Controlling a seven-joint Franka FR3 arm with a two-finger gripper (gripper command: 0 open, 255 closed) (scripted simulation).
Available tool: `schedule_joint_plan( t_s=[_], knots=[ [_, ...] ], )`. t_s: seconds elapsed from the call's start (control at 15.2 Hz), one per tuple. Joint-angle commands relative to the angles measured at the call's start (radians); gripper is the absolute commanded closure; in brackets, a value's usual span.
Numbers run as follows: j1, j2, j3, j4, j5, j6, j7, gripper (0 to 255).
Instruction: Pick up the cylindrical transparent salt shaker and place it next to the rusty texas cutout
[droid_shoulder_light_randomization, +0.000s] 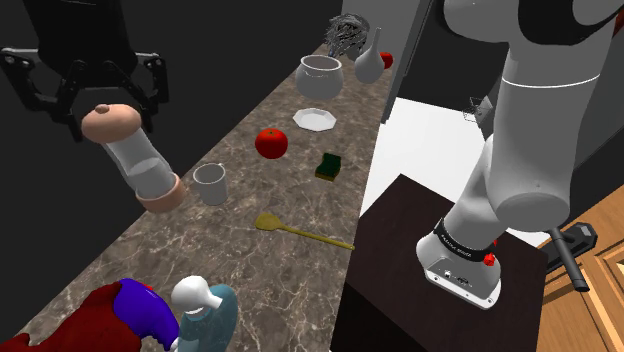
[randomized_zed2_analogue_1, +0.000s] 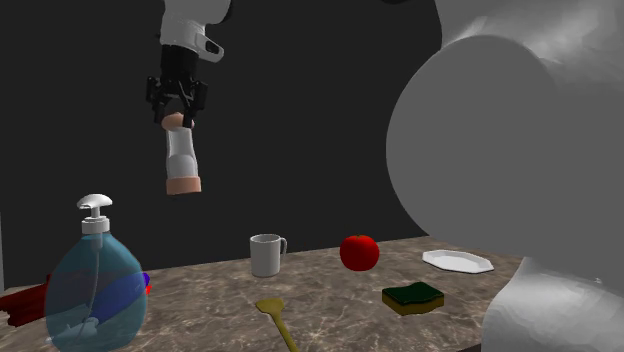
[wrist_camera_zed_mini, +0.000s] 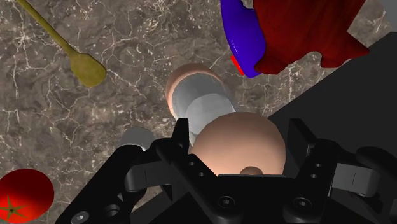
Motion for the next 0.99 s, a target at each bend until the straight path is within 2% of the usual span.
schedule_joint_plan(
  t_s=[0.0, 0.92],
  knots=[
    [-0.003, -0.001, -0.001, -0.030, 0.000, 0.029, 0.000, 255],
    [-0.028, -0.010, -0.007, -0.233, 0.004, 0.222, -0.007, 255]
  ],
)
